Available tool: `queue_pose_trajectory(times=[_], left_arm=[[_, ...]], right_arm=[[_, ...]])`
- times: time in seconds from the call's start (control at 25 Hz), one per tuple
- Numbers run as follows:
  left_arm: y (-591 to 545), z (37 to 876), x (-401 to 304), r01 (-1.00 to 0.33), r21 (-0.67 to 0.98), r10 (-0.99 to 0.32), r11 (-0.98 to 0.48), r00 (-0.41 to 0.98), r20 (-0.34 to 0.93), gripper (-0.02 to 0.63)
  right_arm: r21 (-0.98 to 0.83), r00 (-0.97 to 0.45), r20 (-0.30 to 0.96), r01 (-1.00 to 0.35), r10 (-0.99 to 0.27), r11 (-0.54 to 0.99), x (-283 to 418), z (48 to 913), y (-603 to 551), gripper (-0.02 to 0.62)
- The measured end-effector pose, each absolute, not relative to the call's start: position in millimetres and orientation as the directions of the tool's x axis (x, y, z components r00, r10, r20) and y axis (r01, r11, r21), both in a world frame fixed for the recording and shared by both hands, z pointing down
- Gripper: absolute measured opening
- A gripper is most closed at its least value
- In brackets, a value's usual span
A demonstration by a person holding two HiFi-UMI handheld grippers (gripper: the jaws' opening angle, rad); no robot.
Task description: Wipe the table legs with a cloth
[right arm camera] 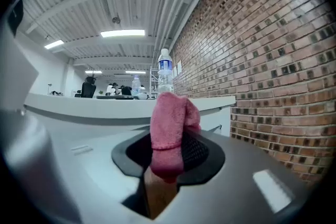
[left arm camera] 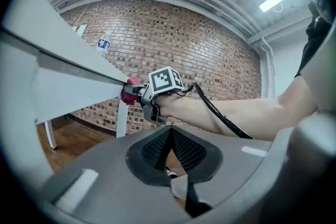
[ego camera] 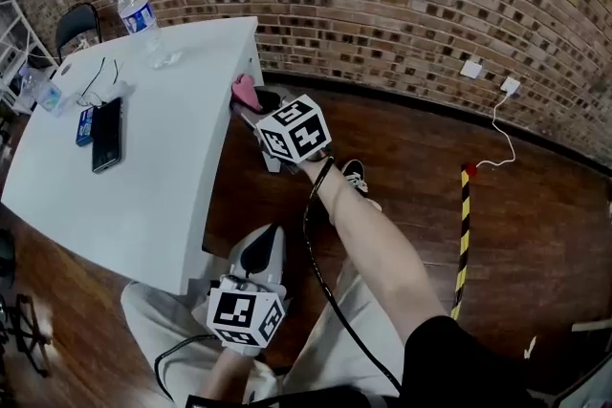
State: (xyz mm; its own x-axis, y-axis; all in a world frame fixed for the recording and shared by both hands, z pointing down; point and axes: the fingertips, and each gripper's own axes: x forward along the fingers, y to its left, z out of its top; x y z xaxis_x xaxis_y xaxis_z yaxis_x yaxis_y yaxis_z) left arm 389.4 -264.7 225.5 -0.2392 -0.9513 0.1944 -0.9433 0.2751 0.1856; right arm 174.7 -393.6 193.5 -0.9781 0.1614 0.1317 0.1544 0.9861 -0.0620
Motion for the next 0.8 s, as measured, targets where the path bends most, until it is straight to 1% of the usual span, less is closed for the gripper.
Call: queue_pose_trajectory(times=[0.2, 0.44, 0.64, 0.72, 0.8], left_arm=[[-217, 224, 415, -0.945, 0.188, -0.952, 0.266, -0.227, 0.205, 0.002], [-150, 224, 446, -0.953, 0.189, -0.959, 0.237, -0.199, 0.202, 0.002], [-91, 207, 468, -0.967, 0.157, -0.96, 0.199, -0.16, 0.23, 0.002], [-71, 197, 478, -0.975, 0.147, -0.958, 0.167, -0.125, 0.258, 0.002], [-57, 192, 485, -0.983, 0.144, -0.956, 0.113, -0.069, 0.285, 0.002]], right_arm=[[-0.024, -0.973, 0.129, 0.19, 0.191, 0.981, 217, 190, -333, 0.106], [0.049, -0.969, 0.145, 0.208, 0.199, 0.977, 275, 189, -254, 0.106], [0.084, -0.959, 0.181, 0.235, 0.217, 0.968, 325, 182, -188, 0.106], [0.1, -0.956, 0.212, 0.228, 0.203, 0.968, 346, 177, -169, 0.106], [0.108, -0.956, 0.252, 0.184, 0.152, 0.977, 362, 177, -160, 0.106]])
